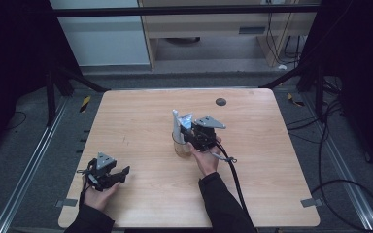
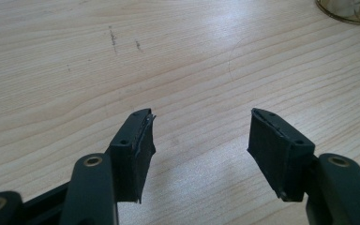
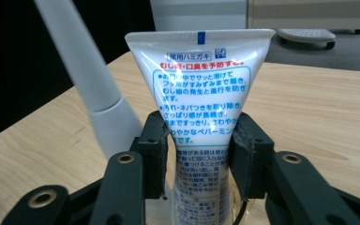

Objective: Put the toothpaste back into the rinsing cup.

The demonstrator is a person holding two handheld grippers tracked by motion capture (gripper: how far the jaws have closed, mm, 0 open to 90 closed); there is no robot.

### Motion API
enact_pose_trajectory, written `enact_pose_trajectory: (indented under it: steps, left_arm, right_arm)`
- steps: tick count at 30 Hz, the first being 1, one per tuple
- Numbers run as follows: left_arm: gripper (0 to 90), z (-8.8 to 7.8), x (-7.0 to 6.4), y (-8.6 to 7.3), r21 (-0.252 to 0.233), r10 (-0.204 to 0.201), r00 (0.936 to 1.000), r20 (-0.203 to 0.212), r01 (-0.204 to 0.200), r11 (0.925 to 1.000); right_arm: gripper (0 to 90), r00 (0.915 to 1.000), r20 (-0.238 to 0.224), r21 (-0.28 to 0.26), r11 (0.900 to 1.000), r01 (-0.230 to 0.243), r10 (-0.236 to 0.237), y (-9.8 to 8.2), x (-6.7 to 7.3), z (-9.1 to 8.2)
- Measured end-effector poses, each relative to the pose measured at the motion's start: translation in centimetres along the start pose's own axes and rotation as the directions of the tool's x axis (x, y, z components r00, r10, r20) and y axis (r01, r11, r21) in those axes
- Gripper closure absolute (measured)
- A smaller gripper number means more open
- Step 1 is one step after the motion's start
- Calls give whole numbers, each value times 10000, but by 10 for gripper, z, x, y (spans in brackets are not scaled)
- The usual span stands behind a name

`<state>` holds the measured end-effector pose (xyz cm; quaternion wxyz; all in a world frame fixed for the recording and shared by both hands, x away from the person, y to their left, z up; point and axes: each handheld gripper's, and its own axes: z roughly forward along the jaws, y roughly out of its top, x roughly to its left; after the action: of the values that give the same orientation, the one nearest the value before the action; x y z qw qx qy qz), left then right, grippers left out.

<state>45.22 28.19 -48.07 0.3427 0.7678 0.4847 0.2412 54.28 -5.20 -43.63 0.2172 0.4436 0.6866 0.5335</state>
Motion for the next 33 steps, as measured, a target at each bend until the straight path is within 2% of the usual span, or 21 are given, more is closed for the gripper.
enact_pose_trajectory:
  steps: [7, 13, 19, 24, 26, 28, 31, 33]
  left_arm:
    - [396, 0, 0, 0, 1, -1, 10000, -4, 1, 10000]
    - [395, 0, 0, 0, 16, 7, 10000, -7, -7, 10000]
    - [394, 0, 0, 0, 26, 21, 10000, 0, -21, 10000]
    - [394, -1, 0, 0, 9, -26, 10000, 11, 26, 10000]
    - [394, 0, 0, 0, 22, -20, 10000, 20, 20, 10000]
    - [392, 0, 0, 0, 23, -26, 10000, 31, 26, 10000]
    - [389, 0, -1, 0, 34, -15, 10000, 39, 15, 10000]
    - [387, 0, -1, 0, 25, -27, 10000, 66, 27, 10000]
  right_arm:
    - [549, 9996, -113, 519, 9983, 267, -261, -3, 0, -2]
    - [521, 9980, 177, 674, 9960, 594, -607, -1, 1, -9]
    - [461, 9971, 48, 794, 9940, 756, -763, 1, 0, -18]
    - [340, 9928, 61, 1040, 9875, 1180, -1193, 4, 1, -32]
    - [288, 9945, -40, 1012, 9894, 1046, -1047, 4, -1, -41]
    - [274, 9944, -14, 1181, 9875, 1048, -1054, 4, -3, -48]
    - [216, 9932, 53, 1758, 9778, 1139, -1166, 2, -10, -58]
    - [209, 9954, -53, 1953, 9762, 946, -954, 0, -17, -65]
